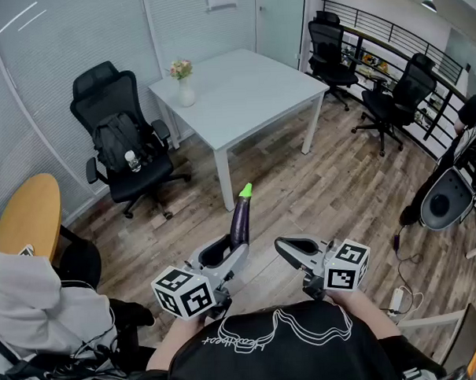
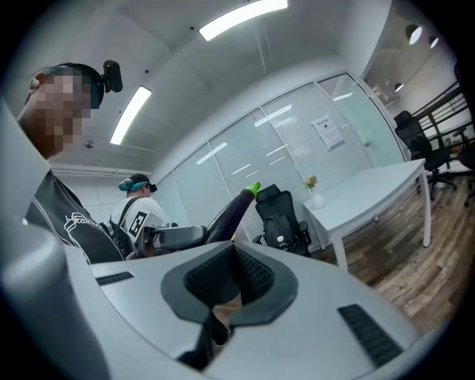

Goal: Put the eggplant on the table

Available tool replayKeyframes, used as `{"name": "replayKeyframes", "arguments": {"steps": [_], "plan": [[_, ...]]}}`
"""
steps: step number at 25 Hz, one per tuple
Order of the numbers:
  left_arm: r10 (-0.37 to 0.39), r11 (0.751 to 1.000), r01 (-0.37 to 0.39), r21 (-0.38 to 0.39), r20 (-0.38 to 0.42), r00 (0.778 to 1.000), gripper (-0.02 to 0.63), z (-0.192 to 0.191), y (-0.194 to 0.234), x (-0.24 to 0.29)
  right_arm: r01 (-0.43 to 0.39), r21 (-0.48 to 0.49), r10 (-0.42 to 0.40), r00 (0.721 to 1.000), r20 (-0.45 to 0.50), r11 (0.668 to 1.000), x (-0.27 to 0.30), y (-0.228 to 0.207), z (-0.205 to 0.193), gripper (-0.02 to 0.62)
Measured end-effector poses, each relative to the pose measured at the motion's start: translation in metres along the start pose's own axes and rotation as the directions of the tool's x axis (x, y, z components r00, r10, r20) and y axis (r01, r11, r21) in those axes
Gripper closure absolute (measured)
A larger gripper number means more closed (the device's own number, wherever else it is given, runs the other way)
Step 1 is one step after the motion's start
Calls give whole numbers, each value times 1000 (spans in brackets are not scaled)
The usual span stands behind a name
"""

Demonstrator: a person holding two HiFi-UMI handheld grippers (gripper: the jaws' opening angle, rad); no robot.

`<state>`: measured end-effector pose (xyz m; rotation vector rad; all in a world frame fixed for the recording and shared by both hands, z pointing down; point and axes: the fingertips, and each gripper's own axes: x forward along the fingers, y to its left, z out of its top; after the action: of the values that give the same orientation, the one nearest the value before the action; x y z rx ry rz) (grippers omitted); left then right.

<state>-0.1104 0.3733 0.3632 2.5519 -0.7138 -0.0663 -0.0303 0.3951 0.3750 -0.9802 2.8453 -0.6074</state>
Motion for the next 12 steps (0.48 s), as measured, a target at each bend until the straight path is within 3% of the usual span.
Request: {"name": "replayKeyframes", "arguments": {"steps": [7,12], "plan": [[13,1000,-13,-9,-9,1000,403,5,15,16,45,18,-45,999,11,999,4,-19,4,586],[40,999,-40,-9,-11,999,403,8,35,41,28,46,-29,999,31,999,10,-55,11,586]]}}
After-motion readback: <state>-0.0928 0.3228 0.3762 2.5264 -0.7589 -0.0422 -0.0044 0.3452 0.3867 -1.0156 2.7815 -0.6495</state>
